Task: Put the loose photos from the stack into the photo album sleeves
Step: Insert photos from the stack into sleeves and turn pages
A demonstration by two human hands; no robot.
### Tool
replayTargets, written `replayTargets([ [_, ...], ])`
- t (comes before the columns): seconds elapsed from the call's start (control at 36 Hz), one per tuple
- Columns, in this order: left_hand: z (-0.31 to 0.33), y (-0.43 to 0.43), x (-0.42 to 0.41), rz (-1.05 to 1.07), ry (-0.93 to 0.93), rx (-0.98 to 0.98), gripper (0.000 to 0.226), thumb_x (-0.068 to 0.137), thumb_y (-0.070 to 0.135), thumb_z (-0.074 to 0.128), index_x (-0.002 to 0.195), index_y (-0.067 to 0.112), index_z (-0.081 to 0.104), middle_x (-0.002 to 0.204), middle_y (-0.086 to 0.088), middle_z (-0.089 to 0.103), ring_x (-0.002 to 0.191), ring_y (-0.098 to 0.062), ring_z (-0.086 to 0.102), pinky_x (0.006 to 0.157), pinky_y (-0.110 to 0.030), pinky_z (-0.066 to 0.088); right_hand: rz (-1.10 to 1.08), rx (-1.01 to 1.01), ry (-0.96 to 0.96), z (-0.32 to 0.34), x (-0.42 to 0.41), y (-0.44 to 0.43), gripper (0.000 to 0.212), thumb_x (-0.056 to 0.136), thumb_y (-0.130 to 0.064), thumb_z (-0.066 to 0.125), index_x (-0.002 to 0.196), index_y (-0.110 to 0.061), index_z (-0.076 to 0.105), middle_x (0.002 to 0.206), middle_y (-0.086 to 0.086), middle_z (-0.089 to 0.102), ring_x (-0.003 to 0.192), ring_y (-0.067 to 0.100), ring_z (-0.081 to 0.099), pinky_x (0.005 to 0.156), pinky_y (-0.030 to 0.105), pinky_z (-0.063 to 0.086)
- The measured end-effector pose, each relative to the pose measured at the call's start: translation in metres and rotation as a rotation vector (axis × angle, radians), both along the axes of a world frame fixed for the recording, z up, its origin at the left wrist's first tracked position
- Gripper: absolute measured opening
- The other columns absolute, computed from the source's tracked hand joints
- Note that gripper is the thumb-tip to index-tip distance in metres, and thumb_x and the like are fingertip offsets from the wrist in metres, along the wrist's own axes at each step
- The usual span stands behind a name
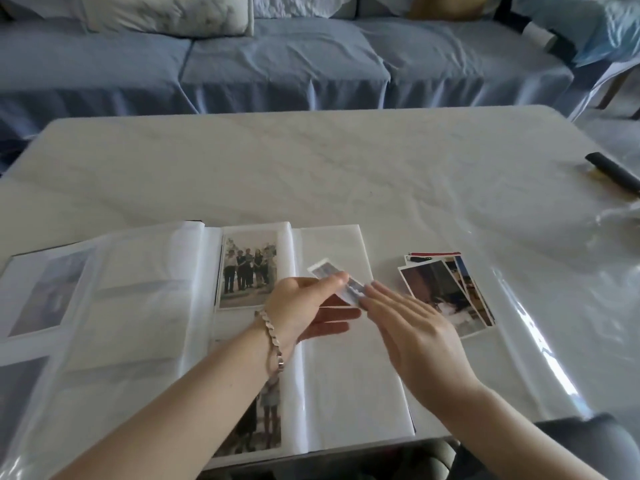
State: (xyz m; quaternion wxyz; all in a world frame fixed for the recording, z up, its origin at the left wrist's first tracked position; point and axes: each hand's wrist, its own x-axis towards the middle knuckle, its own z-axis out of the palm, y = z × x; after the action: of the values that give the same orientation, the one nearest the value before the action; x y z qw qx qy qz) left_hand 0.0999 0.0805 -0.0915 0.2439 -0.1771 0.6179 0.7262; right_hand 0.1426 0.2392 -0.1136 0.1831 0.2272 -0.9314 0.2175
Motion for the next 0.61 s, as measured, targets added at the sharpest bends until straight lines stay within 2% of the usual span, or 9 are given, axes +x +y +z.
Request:
replayTargets([
  [0.06, -0.002, -0.003, -0.002, 0.076, 0.072, -0.149, 0.011, 0.079, 0.009, 0.072, 0.073, 0.002, 0.066, 0.068, -0.015, 0.07, 0.06, -0.025, 0.07, 0.056, -0.034, 0.059, 0.1, 0.021, -0.029, 0.001, 0.003, -0.004, 0.021, 0.085, -0.017, 0.066, 0.102, -0.006, 0.072, 0.111, 0.006, 0.068, 0.107, 0.019, 0.063, 0.091, 0.035, 0.051],
  [0.11, -0.006, -0.011, -0.003, 0.041, 0.188, -0.31, 0.018, 0.081, 0.009, 0.071, 0.065, 0.008, 0.064, 0.06, -0.008, 0.067, 0.05, -0.016, 0.067, 0.049, -0.027, 0.056, 0.109, 0.0, -0.114, 0.003, 0.004, -0.008, 0.033, 0.089, -0.033, 0.054, 0.104, -0.01, 0.071, 0.118, 0.004, 0.065, 0.113, 0.017, 0.06, 0.097, 0.035, 0.046],
  [0.22, -0.006, -0.037, -0.006, -0.184, 0.415, -0.604, 0.025, 0.083, 0.022, 0.07, 0.061, 0.015, 0.06, 0.057, -0.002, 0.064, 0.044, -0.009, 0.06, 0.047, -0.02, 0.051, -0.045, -0.174, -0.225, 0.012, -0.011, -0.013, 0.044, 0.085, -0.033, 0.064, 0.124, -0.012, 0.059, 0.131, 0.0, 0.054, 0.12, 0.013, 0.049, 0.101, 0.034, 0.039],
  [0.31, 0.002, -0.057, -0.01, -0.316, 0.479, -0.678, 0.023, 0.078, 0.029, 0.073, 0.061, 0.018, 0.063, 0.052, 0.006, 0.063, 0.043, -0.003, 0.056, 0.046, -0.017, 0.046, -0.055, -0.24, -0.447, 0.025, -0.036, -0.023, 0.056, 0.083, -0.037, 0.064, 0.135, -0.028, 0.045, 0.123, -0.025, 0.044, 0.111, -0.006, 0.041, 0.094, 0.007, 0.032],
  [0.33, 0.006, -0.065, -0.011, -0.344, 0.498, -0.691, 0.022, 0.076, 0.029, 0.075, 0.059, 0.022, 0.064, 0.048, 0.01, 0.062, 0.042, 0.0, 0.055, 0.045, -0.013, 0.043, -0.022, -0.25, -0.552, 0.029, -0.043, -0.029, 0.048, 0.083, -0.038, 0.064, 0.129, -0.033, 0.05, 0.113, -0.031, 0.048, 0.101, -0.008, 0.047, 0.084, 0.001, 0.036],
  [0.36, 0.01, -0.073, -0.011, -0.366, 0.514, -0.71, 0.022, 0.073, 0.029, 0.077, 0.057, 0.026, 0.064, 0.048, 0.014, 0.061, 0.043, 0.002, 0.055, 0.045, -0.012, 0.043, 0.014, -0.269, -0.639, 0.032, -0.051, -0.037, 0.033, 0.083, -0.035, 0.065, 0.116, -0.038, 0.058, 0.1, -0.034, 0.055, 0.09, -0.006, 0.055, 0.075, 0.004, 0.042],
  [0.42, 0.015, -0.092, -0.012, -0.382, 0.536, -0.776, 0.022, 0.068, 0.034, 0.08, 0.054, 0.027, 0.064, 0.051, 0.016, 0.063, 0.046, 0.001, 0.057, 0.047, -0.011, 0.043, 0.053, -0.362, -0.722, 0.034, -0.062, -0.053, 0.012, 0.085, -0.027, 0.065, 0.083, -0.04, 0.065, 0.071, -0.024, 0.065, 0.067, -0.003, 0.059, 0.065, 0.019, 0.05],
  [0.5, 0.016, -0.121, -0.012, -0.256, 0.566, -0.848, 0.034, 0.063, 0.044, 0.079, 0.049, 0.023, 0.058, 0.046, 0.014, 0.06, 0.04, 0.002, 0.053, 0.045, -0.008, 0.037, 0.045, -0.477, -0.747, 0.032, -0.073, -0.078, 0.024, 0.086, -0.023, 0.064, 0.065, -0.033, 0.066, 0.057, -0.011, 0.064, 0.047, 0.001, 0.053, 0.054, 0.021, 0.048],
  [0.61, 0.009, -0.154, -0.012, 0.085, 0.461, -0.718, 0.023, 0.071, 0.045, 0.073, 0.072, 0.023, 0.064, 0.058, 0.005, 0.068, 0.053, -0.006, 0.064, 0.049, -0.015, 0.047, -0.033, -0.765, -0.793, 0.029, -0.08, -0.11, 0.028, 0.089, -0.014, 0.061, 0.064, -0.021, 0.069, 0.058, -0.001, 0.067, 0.046, 0.012, 0.058, 0.046, 0.02, 0.049],
])
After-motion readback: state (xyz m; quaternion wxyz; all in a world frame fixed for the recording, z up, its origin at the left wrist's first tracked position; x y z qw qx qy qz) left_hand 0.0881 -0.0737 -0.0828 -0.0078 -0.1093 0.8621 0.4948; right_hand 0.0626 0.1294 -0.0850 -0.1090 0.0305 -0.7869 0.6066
